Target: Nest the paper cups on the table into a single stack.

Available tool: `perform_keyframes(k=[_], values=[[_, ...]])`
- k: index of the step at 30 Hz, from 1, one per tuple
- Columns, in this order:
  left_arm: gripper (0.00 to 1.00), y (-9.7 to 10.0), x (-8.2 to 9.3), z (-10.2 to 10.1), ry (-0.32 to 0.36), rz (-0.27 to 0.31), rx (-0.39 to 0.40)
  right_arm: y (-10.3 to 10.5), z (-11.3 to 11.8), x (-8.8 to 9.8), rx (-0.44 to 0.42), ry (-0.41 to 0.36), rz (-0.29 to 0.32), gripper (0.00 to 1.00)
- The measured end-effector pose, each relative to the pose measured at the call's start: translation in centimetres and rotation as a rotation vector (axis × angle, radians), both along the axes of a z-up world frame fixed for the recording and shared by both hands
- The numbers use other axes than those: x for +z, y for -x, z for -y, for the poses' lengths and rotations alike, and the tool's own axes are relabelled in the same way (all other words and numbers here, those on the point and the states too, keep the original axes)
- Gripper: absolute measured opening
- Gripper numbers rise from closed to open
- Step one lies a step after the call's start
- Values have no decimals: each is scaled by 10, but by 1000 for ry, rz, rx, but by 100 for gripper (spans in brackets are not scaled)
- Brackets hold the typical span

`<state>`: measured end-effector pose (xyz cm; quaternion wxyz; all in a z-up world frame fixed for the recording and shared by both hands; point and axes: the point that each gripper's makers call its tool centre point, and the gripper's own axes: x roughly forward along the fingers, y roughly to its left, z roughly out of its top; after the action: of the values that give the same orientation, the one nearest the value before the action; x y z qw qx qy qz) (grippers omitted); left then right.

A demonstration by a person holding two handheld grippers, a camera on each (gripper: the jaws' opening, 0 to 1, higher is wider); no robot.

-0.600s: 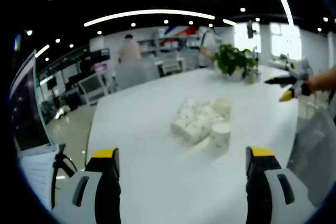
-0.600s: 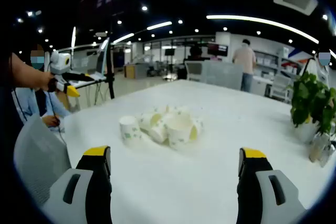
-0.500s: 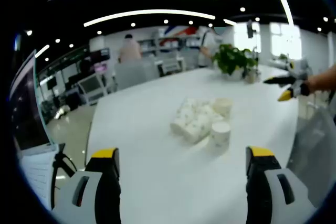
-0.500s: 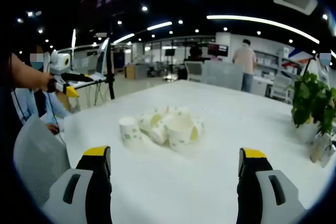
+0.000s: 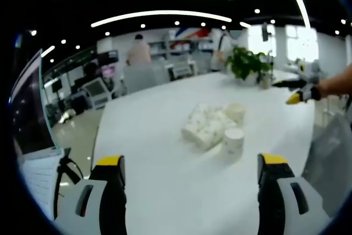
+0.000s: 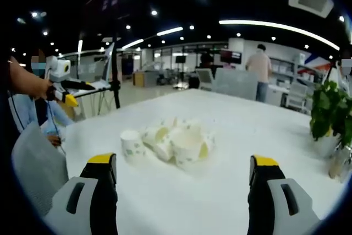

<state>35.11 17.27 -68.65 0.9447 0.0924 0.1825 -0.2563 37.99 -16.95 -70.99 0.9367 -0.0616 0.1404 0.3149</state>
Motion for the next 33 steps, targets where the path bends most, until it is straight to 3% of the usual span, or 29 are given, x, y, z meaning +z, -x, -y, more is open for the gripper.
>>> perform_keyframes(k=[33], values=[[99, 2, 3, 10, 39, 15, -7, -85, -44, -17, 26, -34, 6, 85]])
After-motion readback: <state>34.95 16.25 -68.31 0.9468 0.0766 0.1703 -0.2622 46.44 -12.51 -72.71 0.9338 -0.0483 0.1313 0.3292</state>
